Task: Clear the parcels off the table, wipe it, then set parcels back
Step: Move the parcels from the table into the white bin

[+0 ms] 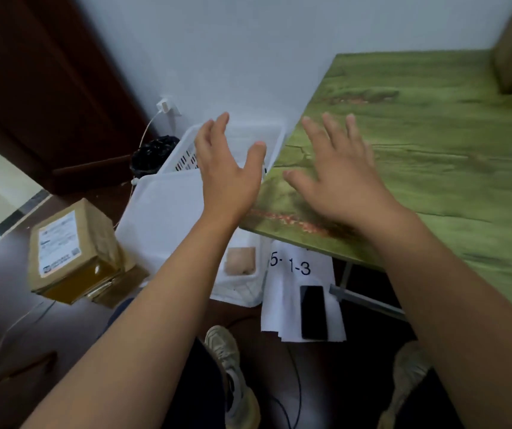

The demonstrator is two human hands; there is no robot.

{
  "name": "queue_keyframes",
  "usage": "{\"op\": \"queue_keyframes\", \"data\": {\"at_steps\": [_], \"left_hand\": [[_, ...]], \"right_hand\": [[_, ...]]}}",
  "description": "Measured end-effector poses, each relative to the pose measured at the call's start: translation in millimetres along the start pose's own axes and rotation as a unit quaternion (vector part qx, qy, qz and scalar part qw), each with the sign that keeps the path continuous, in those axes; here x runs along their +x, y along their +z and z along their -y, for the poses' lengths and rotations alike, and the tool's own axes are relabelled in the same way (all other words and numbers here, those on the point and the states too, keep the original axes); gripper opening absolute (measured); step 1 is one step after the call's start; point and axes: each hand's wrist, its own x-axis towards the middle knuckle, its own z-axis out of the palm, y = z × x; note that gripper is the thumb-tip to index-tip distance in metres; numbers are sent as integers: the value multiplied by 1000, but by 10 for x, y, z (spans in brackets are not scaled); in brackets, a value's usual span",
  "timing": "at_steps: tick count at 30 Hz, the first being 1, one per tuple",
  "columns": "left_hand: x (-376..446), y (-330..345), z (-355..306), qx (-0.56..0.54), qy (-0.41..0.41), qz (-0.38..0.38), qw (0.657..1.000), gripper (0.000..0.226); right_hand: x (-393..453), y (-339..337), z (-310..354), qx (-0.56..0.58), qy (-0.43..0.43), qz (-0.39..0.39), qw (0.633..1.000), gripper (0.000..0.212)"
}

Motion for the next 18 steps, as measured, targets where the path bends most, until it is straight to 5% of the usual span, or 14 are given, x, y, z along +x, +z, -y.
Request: {"op": "queue_keyframes", "data": {"at_steps": [18], "left_hand": [[-69, 1482, -1730, -45, 97, 214, 971, 56]], "right_hand": [[-316, -864, -1328, 50, 206, -81, 974, 79]]}}
